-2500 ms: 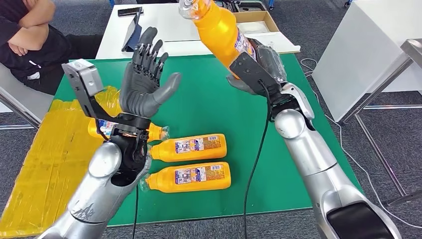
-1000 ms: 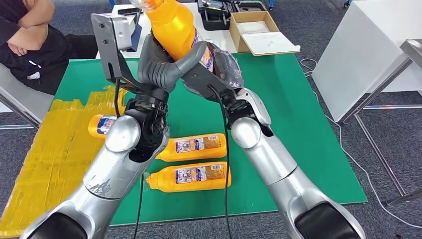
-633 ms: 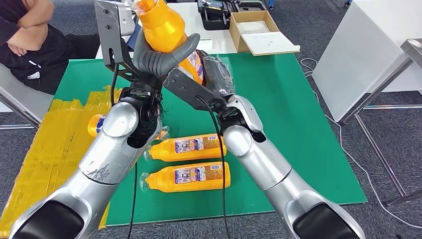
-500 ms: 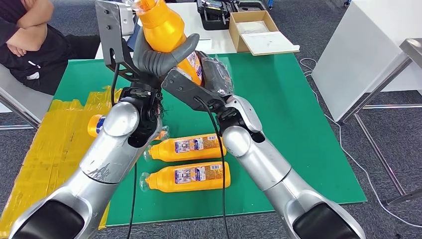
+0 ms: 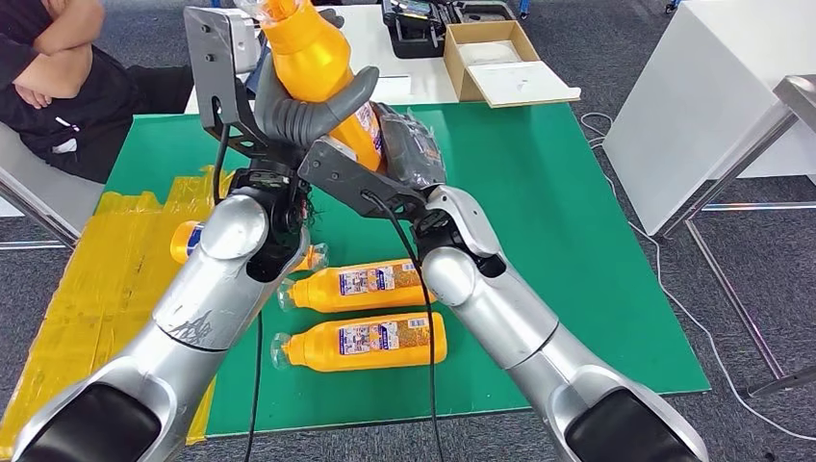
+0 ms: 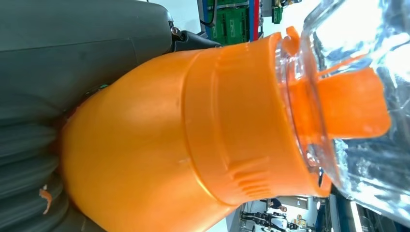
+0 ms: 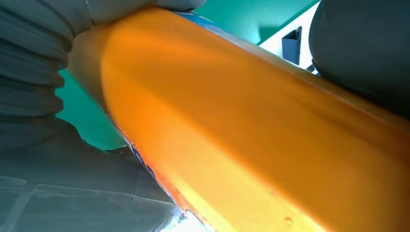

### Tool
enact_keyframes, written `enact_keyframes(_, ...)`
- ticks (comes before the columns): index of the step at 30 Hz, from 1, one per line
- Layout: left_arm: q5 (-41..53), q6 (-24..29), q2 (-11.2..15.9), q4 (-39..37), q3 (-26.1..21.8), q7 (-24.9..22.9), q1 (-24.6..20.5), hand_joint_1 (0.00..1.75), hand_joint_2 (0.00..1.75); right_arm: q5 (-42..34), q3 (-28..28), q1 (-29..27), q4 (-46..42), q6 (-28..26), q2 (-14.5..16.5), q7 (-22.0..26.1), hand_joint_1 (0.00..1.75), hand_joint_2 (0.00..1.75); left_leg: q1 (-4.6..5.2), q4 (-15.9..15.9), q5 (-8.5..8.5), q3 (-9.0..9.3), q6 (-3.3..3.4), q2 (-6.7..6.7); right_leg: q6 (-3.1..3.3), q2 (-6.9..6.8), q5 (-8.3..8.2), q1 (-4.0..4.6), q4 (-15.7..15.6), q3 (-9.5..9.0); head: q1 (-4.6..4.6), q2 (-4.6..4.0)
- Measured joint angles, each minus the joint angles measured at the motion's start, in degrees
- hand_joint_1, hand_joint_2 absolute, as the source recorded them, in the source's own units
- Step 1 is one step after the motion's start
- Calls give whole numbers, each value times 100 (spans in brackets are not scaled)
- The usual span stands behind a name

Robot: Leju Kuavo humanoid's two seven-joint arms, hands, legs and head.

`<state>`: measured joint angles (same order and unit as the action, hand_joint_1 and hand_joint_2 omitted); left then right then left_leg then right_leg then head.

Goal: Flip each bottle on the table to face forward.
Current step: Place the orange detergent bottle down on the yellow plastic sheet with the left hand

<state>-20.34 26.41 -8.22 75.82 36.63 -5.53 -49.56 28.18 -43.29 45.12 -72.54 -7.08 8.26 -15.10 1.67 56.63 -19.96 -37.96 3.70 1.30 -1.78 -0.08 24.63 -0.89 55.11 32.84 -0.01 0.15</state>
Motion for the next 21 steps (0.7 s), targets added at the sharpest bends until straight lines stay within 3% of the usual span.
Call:
enact_keyframes(20, -22, -101, 15, -100, -84, 70, 24, 175, 175, -217, -101, 173, 414, -7, 0, 169, 175, 175, 0, 0, 0, 1, 0, -1, 0, 1, 0, -1, 0, 1, 1, 0)
enact_keyframes(21, -22, -114, 15, -111, -87, 70, 24, 175, 175, -232, -103, 177, 432, -9, 0, 177, 131, 175, 0, 0, 0, 2, 0, -1, 0, 1, 0, -1, 0, 1, 1, 0)
